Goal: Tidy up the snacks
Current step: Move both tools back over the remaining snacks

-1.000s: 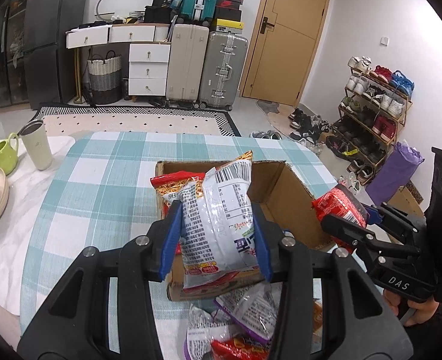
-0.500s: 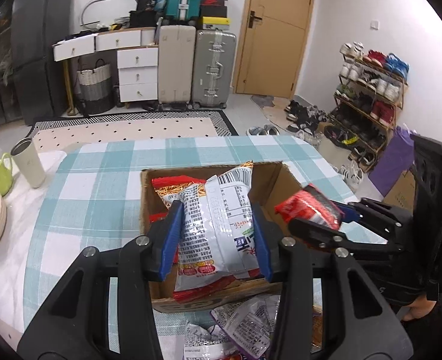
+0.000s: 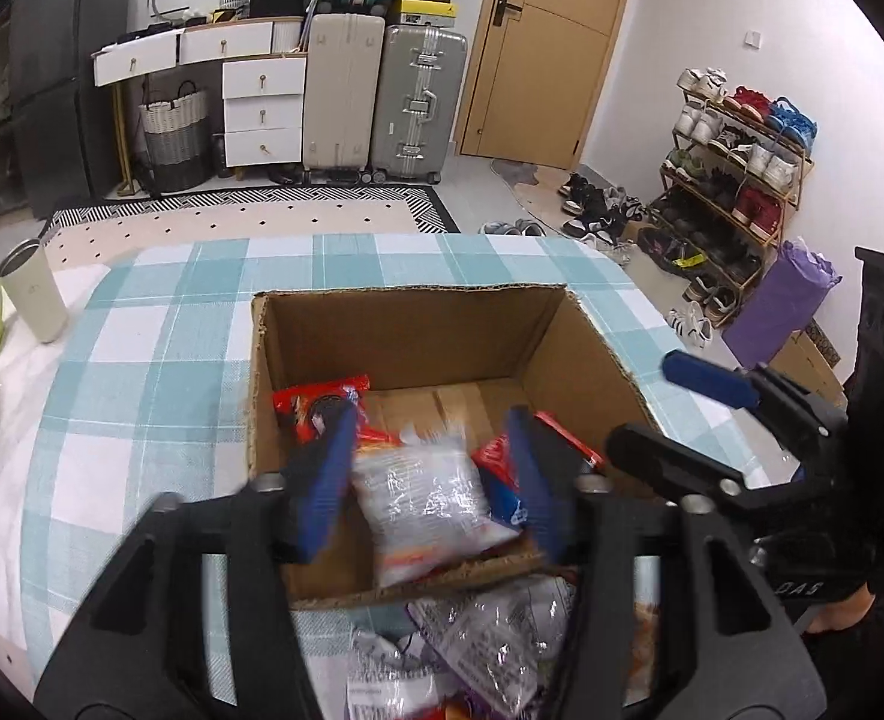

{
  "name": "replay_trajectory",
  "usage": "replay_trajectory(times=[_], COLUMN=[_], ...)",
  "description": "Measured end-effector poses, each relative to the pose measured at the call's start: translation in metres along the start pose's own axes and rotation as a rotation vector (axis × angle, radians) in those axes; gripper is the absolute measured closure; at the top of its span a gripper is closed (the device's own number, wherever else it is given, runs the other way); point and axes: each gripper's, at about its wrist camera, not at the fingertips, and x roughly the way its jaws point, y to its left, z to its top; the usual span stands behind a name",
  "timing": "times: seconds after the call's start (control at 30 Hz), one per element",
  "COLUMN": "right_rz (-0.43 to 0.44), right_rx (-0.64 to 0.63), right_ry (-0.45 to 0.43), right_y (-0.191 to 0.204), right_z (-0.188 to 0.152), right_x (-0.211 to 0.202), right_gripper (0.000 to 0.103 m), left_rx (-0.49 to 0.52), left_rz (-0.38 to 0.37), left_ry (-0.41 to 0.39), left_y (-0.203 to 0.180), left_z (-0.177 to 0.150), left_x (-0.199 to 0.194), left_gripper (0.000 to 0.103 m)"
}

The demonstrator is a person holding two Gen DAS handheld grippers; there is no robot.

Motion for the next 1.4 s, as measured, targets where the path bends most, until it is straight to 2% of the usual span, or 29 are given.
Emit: replay_trajectory(times=[0.07,0.17,0.23,0.27,0.5,0.8,1.0,1.17,1.4], right_rz=[-0.012,-0.022,-0.021,-0.021,-0.052,-0.073,-0.090,-0.095,-0.114], right_rx=[0.004,0.004,-0.003,-0.005,0.001,0.042,0.037,0.058,0.056], right_ry=[0.005,0.019,0.033,0.038,0.117,0.180,0.197,0.187,0.176], right_y=[-0.001,-0.003,-0.002,-0.002,-0.009,-0.018,-0.018,-0.022,-0.019], right_z=[-0.003,-0.009,-0.016,-0.019,-0.056,-0.093,-0.110,-0.114,-0.117], right_x=[-0.007,-0.014,-0.017,-0.018,-0.015,-0.012,-0.020,-0.028,-0.044], right_gripper=[0.001,0.001,0.001,0.001,0.001,0.001,0.001,0.001,0.001], left_rx=[-0.006,-0.020,-0.029,-0.032,-0.057,-0.102,-0.093,-0.065,-0.075], left_rz=[0.010,-0.007,0.006,0.012,0.041,0.038,0.012,0.007,0.002], left_ry=[-0.012,-0.021,-0.020,-0.025,0.009,0.078,0.090,0.092,0.077], left_y=[0.001,0.004,0.005,0.005,0.013,0.029,0.024,0.015,0.009], left_z=[-0.003,-0.009,-0.017,-0.020,-0.060,-0.107,-0.124,-0.134,-0.145], left_x=[-0.011,-0.027,-0.037,-0.042,-0.063,-0.067,-0.070,-0.081,-0.100], left_gripper=[0.022,0.017,0.004,0.001,0.001,0.001,0.001,0.001,0.001])
